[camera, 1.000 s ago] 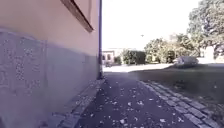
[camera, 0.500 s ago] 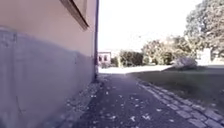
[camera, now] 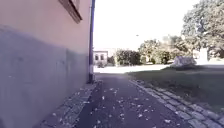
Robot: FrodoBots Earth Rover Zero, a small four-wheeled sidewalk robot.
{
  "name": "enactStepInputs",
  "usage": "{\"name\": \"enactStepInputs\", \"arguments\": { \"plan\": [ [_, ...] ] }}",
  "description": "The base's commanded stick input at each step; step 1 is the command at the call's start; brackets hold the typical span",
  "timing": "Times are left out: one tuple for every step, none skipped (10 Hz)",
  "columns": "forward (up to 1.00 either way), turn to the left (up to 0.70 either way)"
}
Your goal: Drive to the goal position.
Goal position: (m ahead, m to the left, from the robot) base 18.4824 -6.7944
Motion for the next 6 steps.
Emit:
{"name": "enactStepInputs", "arguments": {
  "plan": [
    [0.7, 0.0],
    [0.7, 0.0],
    [0.7, 0.0],
    [0.7, 0.0],
    [0.7, 0.0],
    [0.7, 0.0]
  ]
}}
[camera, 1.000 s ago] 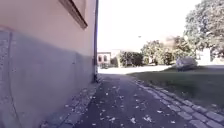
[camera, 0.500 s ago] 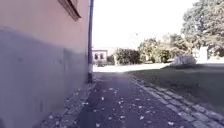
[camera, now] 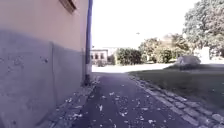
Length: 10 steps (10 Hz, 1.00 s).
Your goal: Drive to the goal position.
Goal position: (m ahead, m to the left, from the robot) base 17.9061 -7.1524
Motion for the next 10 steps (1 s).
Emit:
{"name": "enactStepInputs", "arguments": {
  "plan": [
    [0.7, 0.01],
    [0.7, 0.03],
    [0.7, 0.05],
    [0.7, 0.01],
    [0.7, 0.0],
    [0.7, 0.0],
    [0.7, 0.0],
    [0.7, 0.0],
    [0.7, 0.0],
    [0.7, 0.0]
  ]
}}
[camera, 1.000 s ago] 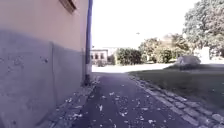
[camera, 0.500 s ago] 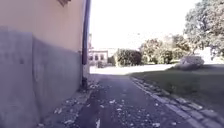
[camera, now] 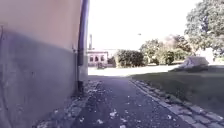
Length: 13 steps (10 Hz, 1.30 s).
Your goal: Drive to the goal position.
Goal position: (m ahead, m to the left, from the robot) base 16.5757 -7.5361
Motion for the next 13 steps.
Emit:
{"name": "enactStepInputs", "arguments": {
  "plan": [
    [0.7, -0.02],
    [0.7, -0.07],
    [0.7, -0.12],
    [0.7, -0.08],
    [0.7, 0.0],
    [0.7, 0.0],
    [0.7, 0.0],
    [0.7, 0.0],
    [0.7, 0.0],
    [0.7, 0.0],
    [0.7, 0.0],
    [0.7, 0.0],
    [0.7, -0.01]
  ]
}}
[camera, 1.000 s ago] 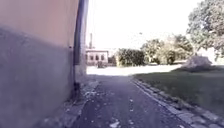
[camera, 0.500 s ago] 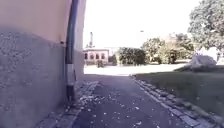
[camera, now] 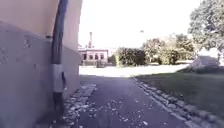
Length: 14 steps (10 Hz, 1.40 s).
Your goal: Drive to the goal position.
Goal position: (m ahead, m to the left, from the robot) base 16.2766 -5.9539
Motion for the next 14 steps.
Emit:
{"name": "enactStepInputs", "arguments": {
  "plan": [
    [0.7, -0.03],
    [0.7, -0.07],
    [0.7, -0.03],
    [0.7, 0.0],
    [0.7, 0.0],
    [0.7, 0.0],
    [0.7, 0.0],
    [0.7, 0.0],
    [0.7, 0.0],
    [0.7, 0.0],
    [0.7, 0.0],
    [0.7, 0.0],
    [0.7, 0.0],
    [0.7, 0.0]
  ]
}}
